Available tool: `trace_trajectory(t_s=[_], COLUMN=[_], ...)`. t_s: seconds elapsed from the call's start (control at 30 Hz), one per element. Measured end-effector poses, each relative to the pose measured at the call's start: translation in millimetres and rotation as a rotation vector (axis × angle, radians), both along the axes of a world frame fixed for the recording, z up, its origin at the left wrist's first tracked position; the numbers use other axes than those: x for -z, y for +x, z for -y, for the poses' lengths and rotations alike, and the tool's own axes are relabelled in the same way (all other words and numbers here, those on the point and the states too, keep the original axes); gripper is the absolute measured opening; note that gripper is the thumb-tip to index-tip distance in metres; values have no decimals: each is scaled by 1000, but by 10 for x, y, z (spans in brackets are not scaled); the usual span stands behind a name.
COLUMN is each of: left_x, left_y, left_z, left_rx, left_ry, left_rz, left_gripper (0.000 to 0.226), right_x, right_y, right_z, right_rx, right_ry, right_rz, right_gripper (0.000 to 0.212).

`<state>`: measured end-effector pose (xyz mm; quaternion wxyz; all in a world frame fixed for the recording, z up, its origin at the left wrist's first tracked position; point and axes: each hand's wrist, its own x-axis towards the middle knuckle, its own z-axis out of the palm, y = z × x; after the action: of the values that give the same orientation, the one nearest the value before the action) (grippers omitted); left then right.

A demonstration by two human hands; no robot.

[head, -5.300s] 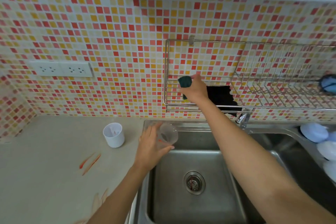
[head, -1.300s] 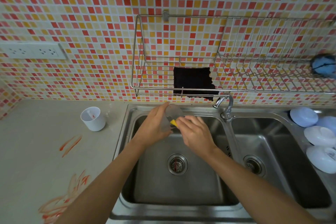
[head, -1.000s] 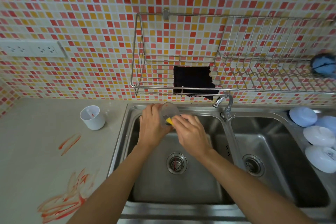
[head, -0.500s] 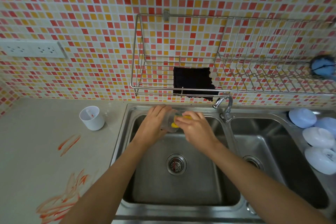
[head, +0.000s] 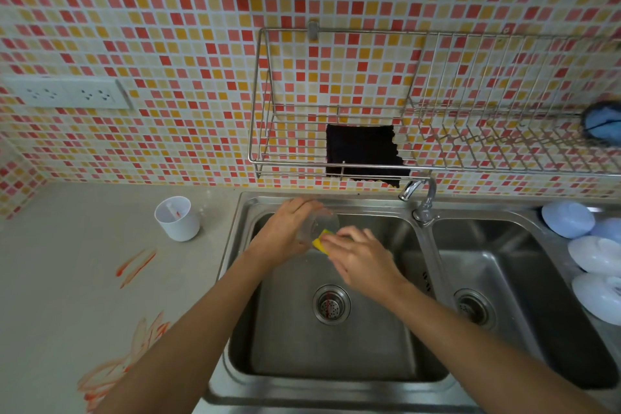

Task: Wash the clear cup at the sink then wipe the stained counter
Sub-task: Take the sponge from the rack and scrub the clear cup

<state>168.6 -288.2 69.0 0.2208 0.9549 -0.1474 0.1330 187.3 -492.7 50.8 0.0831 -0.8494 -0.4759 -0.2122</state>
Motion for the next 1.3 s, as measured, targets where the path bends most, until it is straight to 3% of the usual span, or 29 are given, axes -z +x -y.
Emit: trace_trajectory(t_s=[0.17, 0.3, 0.4, 0.57, 0.7, 0.8, 0.93, 1.07, 1.2, 1.3], left_x=[60, 114, 148, 196, 186, 196, 102, 28, -64, -118], left_y=[-16, -60, -147, -163, -112, -51, -15, -17, 20, 38], left_z=[81, 85, 161, 283, 273, 175, 34, 29, 70, 49], left_rx=[2, -51, -141, -356, -456, -380, -183, -72, -50, -33], left_ry=[-54, -202, -217, -97, -71, -76, -13, 92, 89, 95], left_rz=[-14, -78, -29, 115, 105, 117, 157, 74, 52, -4], left_gripper=[77, 86, 94, 95, 85, 78, 68, 77, 78, 74], right_x=[50, -12, -51, 17, -48, -72, -70, -191, -197, -15], right_y=[80, 89, 87, 110, 42, 72, 148, 380, 365, 167], right_z=[41, 37, -8, -85, -122, -103, -17, 67, 76, 56], right_rx=[47, 48, 74, 128, 101, 49, -39, -89, 17, -35], right_ry=[40, 123, 167, 206, 226, 178, 57, -112, -5, 48], right_rz=[150, 219, 237, 223, 180, 100, -74, -21, 14, -81], right_gripper=[3, 29, 43, 22, 29, 22, 45, 45, 39, 45])
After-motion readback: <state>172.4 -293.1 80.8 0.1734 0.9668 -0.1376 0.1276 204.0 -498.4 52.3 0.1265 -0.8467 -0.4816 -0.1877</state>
